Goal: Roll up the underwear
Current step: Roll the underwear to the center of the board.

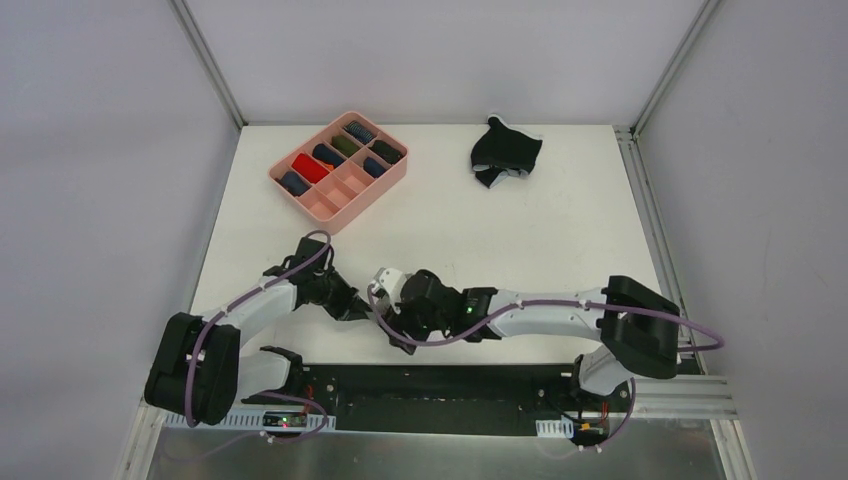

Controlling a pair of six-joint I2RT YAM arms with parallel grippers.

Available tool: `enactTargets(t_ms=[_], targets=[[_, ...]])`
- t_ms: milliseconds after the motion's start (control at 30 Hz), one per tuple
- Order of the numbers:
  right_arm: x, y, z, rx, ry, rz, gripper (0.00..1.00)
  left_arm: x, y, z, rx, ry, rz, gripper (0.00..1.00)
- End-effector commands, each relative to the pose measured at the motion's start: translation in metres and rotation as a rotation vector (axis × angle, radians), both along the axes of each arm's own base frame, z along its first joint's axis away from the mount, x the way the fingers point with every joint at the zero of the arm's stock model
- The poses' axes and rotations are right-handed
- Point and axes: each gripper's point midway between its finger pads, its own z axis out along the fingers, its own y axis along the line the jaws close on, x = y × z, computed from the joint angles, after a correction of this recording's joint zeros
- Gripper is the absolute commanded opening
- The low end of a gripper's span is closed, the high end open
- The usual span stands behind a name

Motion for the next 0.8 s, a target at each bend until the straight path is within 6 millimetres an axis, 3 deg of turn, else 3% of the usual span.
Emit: enactTargets(t_ms=[0, 33, 100, 167, 433, 667, 767], targets=[[0.013, -0.013, 0.009, -0.054, -0.32, 0.023, 0.65, -0.009, 0.008, -0.002, 0.048, 0.025, 0.011, 0.0], [0.013, -0.014, 0.009, -0.062, -0.396, 0.044, 0.65, -0.009, 0.008, -0.001, 0.049, 0.025, 0.013, 0.0], [0.014, -0.009, 0.013, -0.035, -0.531, 0.055, 0.76, -0.008, 0.008, -0.001, 0.049, 0.026, 0.013, 0.0], [0.015, -0.009, 0.011, -0.033, -0.61, 0.055, 0.78, -0.007, 0.007, 0.0, 0.046, 0.028, 0.011, 0.0], [0.013, 0.006, 0.012, 0.087, -0.693, 0.052, 0.79, -0.007, 0.008, -0.001, 0.053, 0.036, 0.012, 0.0], [0.004, 0.02, -0.003, 0.085, -0.63, 0.089, 0.76, -0.004, 0.007, 0.0, 0.054, 0.032, 0.015, 0.0], [0.008, 0.021, -0.014, 0.061, -0.638, 0.07, 0.73, -0.003, 0.007, 0.001, 0.052, 0.031, 0.014, 0.0]])
